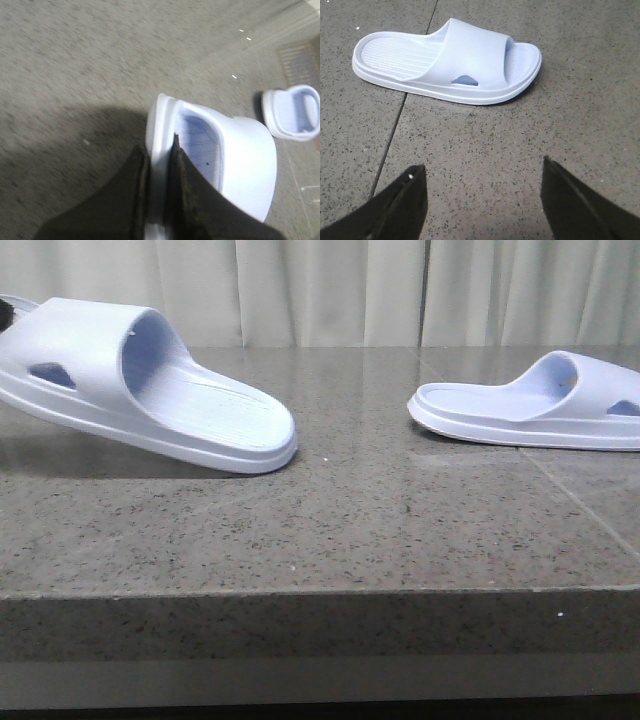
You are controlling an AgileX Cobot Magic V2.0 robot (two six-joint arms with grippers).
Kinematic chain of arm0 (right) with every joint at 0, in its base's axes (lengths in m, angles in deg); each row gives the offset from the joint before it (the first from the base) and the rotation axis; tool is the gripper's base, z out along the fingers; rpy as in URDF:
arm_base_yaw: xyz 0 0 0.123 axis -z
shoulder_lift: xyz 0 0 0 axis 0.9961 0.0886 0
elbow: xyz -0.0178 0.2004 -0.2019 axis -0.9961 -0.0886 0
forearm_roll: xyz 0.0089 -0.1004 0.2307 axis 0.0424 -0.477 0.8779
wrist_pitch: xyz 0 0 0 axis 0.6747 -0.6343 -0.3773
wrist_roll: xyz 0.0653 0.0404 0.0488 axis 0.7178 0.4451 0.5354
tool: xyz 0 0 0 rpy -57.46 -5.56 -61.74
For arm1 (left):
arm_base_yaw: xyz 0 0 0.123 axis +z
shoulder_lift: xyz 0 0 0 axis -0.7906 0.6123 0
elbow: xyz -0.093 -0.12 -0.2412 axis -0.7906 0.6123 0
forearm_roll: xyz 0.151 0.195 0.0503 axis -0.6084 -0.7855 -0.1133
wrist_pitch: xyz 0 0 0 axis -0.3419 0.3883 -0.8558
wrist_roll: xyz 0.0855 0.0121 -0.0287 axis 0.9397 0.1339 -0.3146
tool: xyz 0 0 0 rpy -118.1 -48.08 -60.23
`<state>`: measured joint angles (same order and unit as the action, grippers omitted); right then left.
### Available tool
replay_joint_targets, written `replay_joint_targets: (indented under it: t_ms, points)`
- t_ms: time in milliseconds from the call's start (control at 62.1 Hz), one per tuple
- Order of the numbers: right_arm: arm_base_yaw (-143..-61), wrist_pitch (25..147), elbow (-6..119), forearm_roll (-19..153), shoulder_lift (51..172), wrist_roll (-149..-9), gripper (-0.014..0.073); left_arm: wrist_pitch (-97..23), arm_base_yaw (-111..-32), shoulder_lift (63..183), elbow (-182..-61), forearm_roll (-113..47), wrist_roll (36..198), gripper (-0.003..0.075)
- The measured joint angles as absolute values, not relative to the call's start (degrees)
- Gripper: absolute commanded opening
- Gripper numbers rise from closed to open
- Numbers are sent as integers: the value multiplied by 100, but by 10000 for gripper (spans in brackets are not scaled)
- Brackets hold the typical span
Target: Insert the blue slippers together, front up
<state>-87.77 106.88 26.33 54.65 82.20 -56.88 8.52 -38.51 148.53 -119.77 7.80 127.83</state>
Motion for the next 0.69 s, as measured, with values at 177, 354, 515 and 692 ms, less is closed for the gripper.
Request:
replay_joint_targets:
  t_ms: [177,354,515,692]
  points:
    - [-8638,11031,2868,5465,8443,-5627,508,745,-4235,14550,-11346,1191,13169,-20]
    - [-7982,11463,3464,5465,9231,-5600,508,404,-4769,14541,-11268,1365,13235,-20]
    - [-7042,11769,4017,5560,10161,-5600,508,75,-5117,14541,-11268,1483,13253,-20]
    - [-6240,11918,4401,6541,11191,-6312,508,-52,-5183,14541,-11264,1506,13253,-20]
